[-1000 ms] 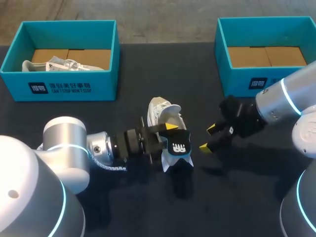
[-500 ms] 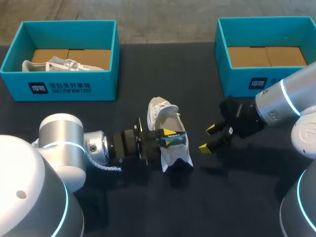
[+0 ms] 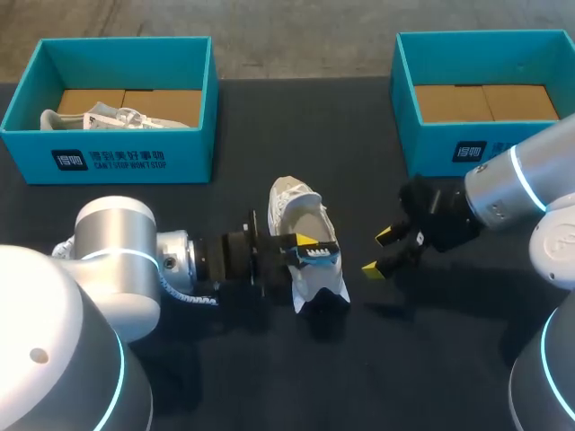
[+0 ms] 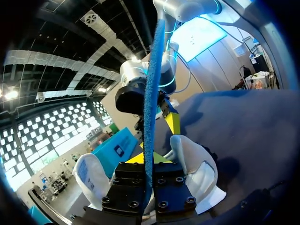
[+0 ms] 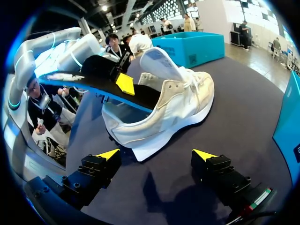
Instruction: Take the shoe out of the shoebox, open the shoe tongue, remove and reinsert the insole, then place the shoe into the shoebox
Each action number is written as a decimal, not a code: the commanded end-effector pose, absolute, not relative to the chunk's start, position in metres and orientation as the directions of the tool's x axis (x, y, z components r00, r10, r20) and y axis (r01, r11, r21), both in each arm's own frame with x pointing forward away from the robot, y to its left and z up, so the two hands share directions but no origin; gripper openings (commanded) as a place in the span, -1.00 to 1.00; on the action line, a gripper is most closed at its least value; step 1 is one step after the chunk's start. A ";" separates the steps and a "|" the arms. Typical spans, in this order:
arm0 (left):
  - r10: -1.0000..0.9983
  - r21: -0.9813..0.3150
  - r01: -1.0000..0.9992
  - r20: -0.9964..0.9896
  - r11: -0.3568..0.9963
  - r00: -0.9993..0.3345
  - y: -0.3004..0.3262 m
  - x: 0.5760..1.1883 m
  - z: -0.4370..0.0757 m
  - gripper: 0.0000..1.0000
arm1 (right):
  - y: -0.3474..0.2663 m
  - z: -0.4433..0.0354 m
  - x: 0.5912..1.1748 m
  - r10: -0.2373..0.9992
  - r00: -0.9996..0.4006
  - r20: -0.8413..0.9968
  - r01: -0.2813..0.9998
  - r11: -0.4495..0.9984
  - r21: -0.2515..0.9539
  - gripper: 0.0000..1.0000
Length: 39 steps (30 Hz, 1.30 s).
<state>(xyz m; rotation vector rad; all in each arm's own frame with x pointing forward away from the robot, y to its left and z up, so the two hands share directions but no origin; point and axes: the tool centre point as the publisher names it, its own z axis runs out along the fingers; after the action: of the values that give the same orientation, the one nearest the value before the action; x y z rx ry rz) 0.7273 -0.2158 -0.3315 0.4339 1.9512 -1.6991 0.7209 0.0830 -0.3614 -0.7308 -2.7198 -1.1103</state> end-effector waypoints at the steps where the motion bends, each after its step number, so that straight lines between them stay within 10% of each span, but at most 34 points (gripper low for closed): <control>1: -0.077 -0.815 0.555 -0.572 0.167 -0.817 -0.219 0.730 -0.336 -1.00 | 0.085 -0.362 0.720 0.394 -0.876 0.277 0.476 0.616 0.627 1.00; 14: -0.066 -0.813 0.547 -0.568 0.201 -0.821 -0.219 0.735 -0.342 -1.00 | 0.084 -0.361 0.719 0.397 -0.875 0.276 0.478 0.620 0.623 1.00; 17: -0.071 -0.812 0.551 -0.571 0.191 -0.818 -0.220 0.732 -0.337 -0.44 | 0.084 -0.360 0.719 0.395 -0.877 0.274 0.475 0.622 0.623 1.00; 24: -0.084 -0.810 0.559 -0.579 0.177 -0.811 -0.220 0.727 -0.327 -0.35 | 0.085 -0.356 0.728 0.382 -0.886 0.264 0.459 0.640 0.616 1.00; 39: -0.066 -0.810 0.556 -0.575 0.185 -0.815 -0.217 0.719 -0.328 -1.00 | 0.098 -0.339 0.749 0.321 -0.923 0.209 0.383 0.736 0.559 1.00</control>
<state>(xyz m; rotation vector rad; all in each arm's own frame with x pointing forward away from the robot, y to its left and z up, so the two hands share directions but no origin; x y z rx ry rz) 0.7191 -0.2187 -0.3288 0.4452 1.9709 -1.6757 0.7441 0.0906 -0.3412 -0.5821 -2.8135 -1.0316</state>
